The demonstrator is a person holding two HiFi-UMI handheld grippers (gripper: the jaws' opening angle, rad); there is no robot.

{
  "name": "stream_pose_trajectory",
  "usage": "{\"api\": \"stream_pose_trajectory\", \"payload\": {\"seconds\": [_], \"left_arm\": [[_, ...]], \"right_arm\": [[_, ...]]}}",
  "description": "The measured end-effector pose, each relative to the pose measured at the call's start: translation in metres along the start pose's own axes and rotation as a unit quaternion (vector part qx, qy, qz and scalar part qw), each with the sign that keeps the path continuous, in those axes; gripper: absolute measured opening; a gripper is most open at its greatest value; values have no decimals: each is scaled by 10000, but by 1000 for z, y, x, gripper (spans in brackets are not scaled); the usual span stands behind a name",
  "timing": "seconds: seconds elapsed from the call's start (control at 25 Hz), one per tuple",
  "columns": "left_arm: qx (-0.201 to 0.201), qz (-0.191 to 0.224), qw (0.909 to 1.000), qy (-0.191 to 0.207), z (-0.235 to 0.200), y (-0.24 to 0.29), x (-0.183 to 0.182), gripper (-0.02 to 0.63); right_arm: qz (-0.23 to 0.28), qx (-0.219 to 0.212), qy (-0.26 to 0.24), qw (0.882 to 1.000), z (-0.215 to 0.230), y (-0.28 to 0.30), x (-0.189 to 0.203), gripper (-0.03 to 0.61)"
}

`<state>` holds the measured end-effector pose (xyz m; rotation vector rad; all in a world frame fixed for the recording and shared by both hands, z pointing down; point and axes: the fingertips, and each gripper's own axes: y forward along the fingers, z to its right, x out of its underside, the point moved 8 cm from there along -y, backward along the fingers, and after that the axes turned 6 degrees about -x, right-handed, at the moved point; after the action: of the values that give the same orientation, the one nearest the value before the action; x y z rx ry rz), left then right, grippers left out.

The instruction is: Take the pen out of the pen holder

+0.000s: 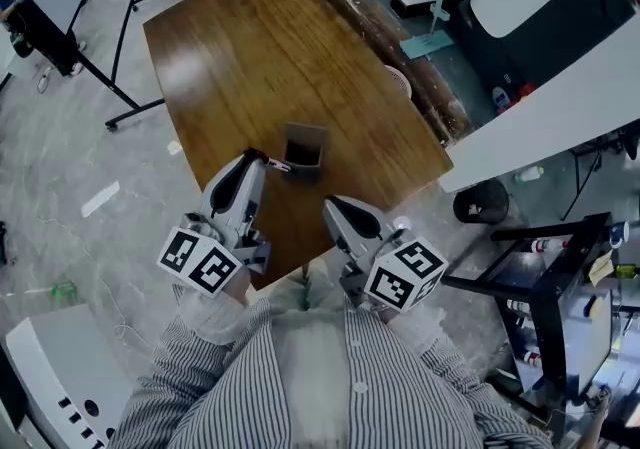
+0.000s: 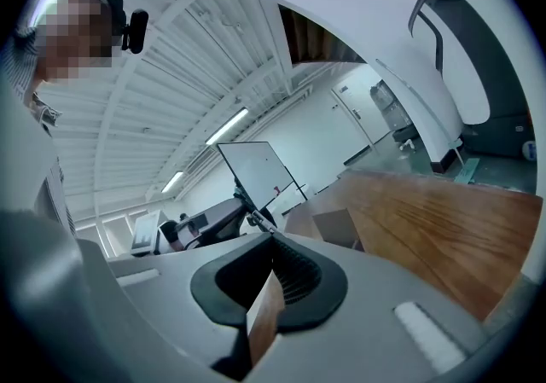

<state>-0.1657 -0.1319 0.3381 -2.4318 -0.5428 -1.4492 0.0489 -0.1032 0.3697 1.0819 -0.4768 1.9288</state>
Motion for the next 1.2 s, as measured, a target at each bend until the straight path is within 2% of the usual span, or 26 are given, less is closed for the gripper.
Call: {"api": "stream_pose_trajectory", "payload": {"seconds": [0.2,0.44,0.64,0.8,1.2], "left_arm": [[101,15,9994,-337,3,-28,14,49],[305,-240,9972,-635,11,-41,34,49],[410,-291,9958,-760,10,-43,36,49],[368,-270,9939,-1009,5,-45,38,49],[296,-400,9927,-1102,5,-49,45,49]], "right_arm": [[-25,55,-94,9999,-7,4,0,0],[-82,59,-217,9997,-15,10,3,0],[-106,24,-254,9996,-21,17,3,0],[-111,36,-268,9996,-21,16,3,0],[-146,138,-244,9995,-20,9,3,0]]}}
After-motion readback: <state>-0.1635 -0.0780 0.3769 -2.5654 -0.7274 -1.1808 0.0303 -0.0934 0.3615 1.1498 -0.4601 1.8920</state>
